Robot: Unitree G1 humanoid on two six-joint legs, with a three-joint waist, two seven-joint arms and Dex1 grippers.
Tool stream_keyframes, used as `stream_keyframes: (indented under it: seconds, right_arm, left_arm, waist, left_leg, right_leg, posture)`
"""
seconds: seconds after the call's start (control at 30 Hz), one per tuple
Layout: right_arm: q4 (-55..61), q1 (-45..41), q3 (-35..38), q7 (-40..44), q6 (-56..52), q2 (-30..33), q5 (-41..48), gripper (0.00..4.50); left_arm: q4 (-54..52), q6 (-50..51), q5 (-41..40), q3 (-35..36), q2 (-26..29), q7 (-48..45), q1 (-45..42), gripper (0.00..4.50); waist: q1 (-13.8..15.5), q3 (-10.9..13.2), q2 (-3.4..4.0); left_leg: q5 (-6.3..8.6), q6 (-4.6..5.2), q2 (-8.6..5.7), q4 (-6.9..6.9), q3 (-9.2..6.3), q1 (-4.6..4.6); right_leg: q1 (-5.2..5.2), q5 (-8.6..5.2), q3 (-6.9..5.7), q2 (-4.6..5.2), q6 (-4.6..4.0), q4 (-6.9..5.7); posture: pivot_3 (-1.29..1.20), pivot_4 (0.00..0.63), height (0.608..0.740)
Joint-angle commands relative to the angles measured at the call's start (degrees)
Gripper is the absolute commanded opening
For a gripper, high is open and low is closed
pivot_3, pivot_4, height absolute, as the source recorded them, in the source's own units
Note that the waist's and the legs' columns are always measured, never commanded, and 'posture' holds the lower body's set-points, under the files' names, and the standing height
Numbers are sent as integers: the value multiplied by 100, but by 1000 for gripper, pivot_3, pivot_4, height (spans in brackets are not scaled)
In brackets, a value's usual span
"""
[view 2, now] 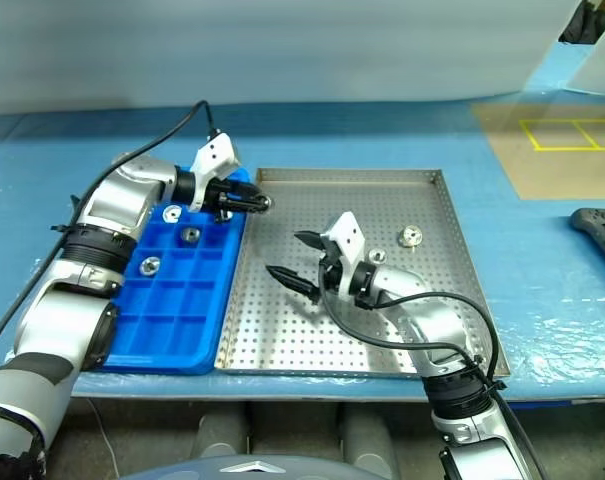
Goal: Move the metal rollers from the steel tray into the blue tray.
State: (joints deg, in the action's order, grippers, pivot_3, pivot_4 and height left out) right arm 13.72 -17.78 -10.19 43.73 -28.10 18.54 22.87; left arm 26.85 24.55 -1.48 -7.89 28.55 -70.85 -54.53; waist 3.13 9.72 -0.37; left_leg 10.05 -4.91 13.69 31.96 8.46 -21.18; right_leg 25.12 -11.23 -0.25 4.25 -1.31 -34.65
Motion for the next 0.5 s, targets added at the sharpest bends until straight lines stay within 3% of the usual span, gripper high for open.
stream_keyframes:
  seconds: [0.03, 0.5]
  right_arm:
    - [-26, -198, 145, 242, 234, 21, 170, 4500]
    - [-913, -838, -43, 961, 519, -53, 28, 4500]
  left_arm:
    - [-875, 368, -356, 272, 181, 123, 250, 1326]
    - [-3335, 1987, -1300, 644, 1488, 298, 1392, 1326]
  waist:
    - [4, 0, 0]
    - [144, 3, 5]
  left_leg:
    - [0, 0, 0, 0, 0, 0]
    - [-3, -5, 6, -7, -1, -9]
  right_leg:
    - [0, 0, 0, 0, 0, 0]
    - [15, -4, -15, 2, -7, -5]
  posture:
    - [2, 150, 740]
    - [162, 150, 740]
